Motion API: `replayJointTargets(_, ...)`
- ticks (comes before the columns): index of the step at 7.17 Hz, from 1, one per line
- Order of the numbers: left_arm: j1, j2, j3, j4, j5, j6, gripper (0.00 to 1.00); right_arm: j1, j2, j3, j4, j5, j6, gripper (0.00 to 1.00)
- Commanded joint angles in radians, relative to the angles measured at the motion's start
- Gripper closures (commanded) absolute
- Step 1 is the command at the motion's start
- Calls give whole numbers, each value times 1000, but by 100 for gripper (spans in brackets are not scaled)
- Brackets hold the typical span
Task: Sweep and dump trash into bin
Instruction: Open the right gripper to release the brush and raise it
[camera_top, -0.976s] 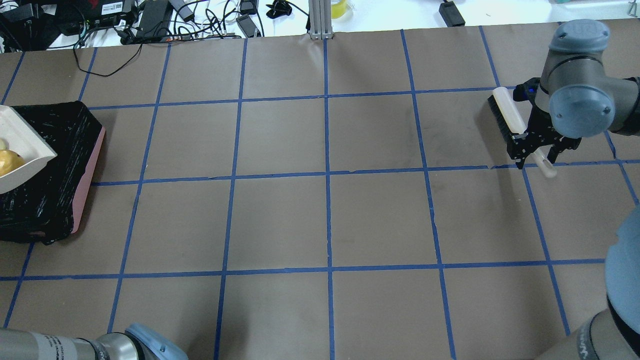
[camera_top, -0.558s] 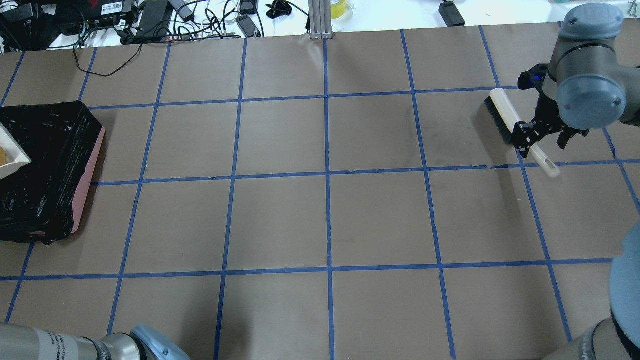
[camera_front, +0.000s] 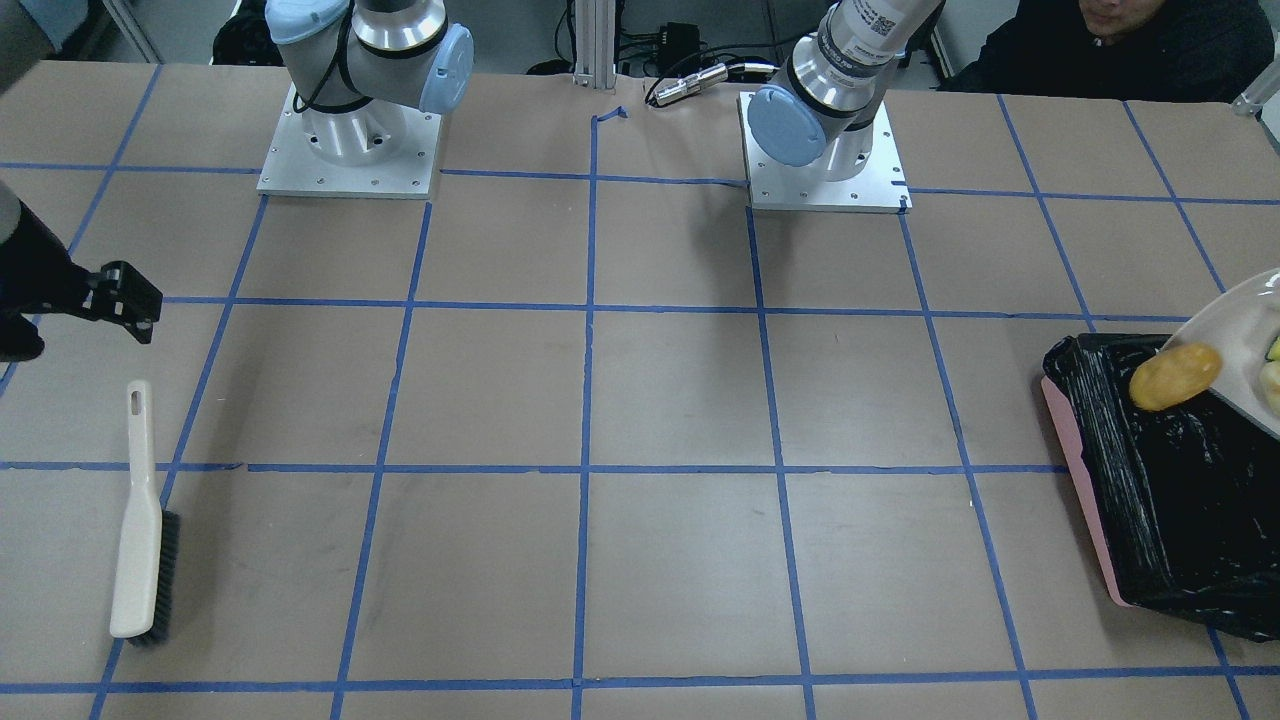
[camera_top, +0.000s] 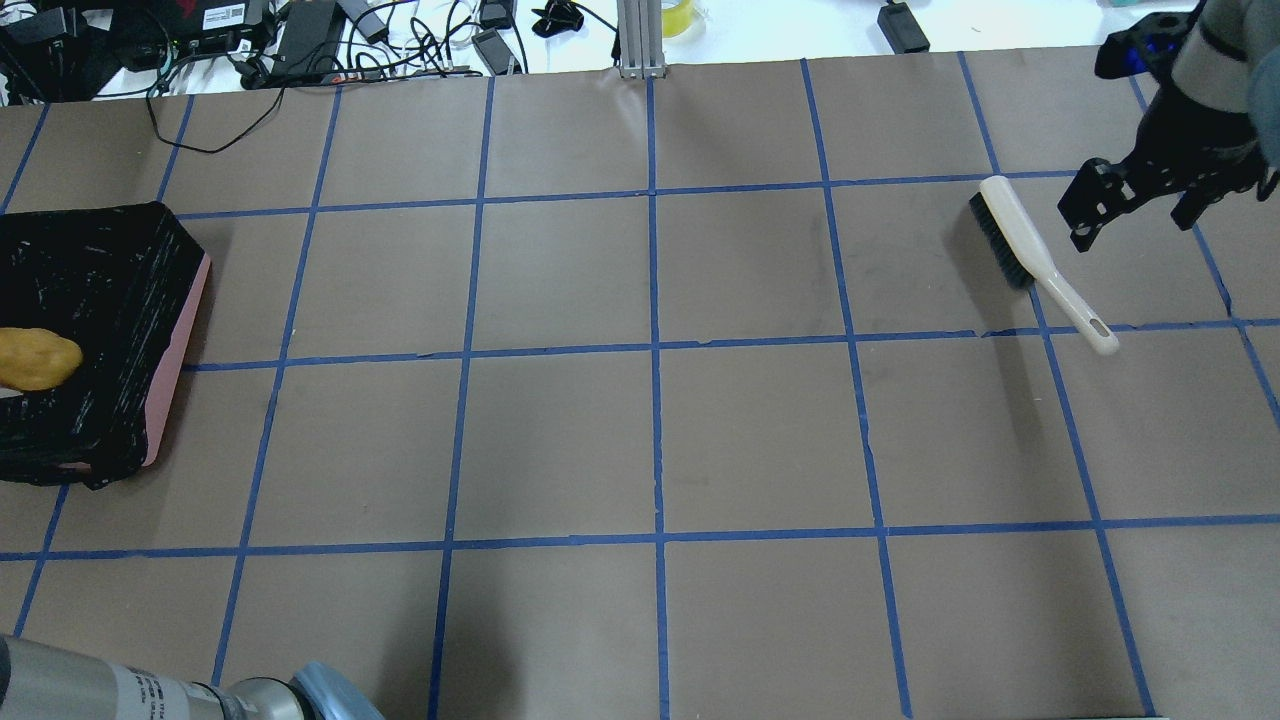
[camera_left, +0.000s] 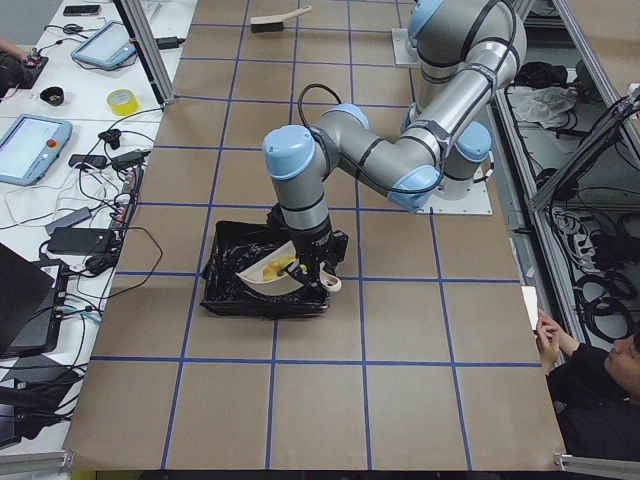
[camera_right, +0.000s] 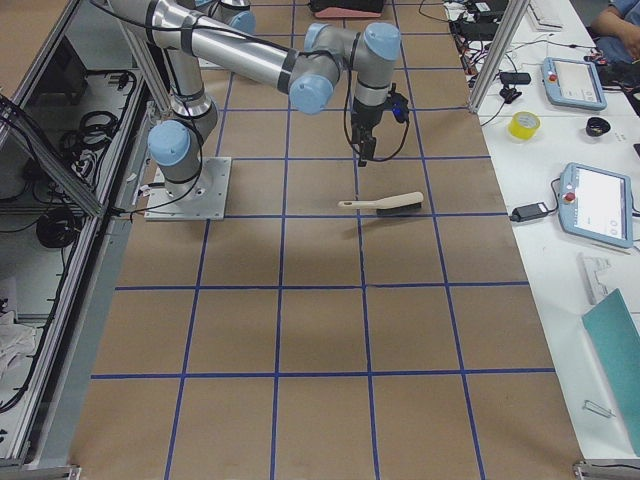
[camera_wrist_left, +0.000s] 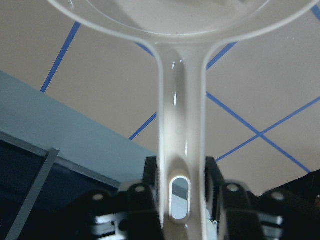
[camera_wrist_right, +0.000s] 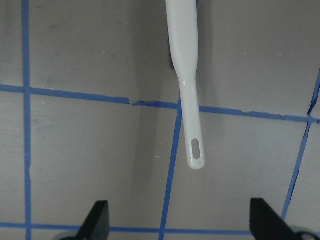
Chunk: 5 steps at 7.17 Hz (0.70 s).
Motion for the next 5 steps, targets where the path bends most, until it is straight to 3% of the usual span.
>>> replayJointTargets(1, -47, -1, -36, 87, 125, -4, 100, 38, -93, -149, 281, 120, 108, 0)
replayJointTargets(3, -131, 25, -111, 225, 222, -1, 100, 201, -135, -180, 330, 125, 326, 0)
replayJointTargets(4, -224, 39, -129, 253, 314, -1, 100, 301, -158, -168, 322, 115, 477, 0)
replayJointTargets(5, -297, 52, -165, 300, 398, -4, 100, 326, -155, -165, 308, 113, 509, 0)
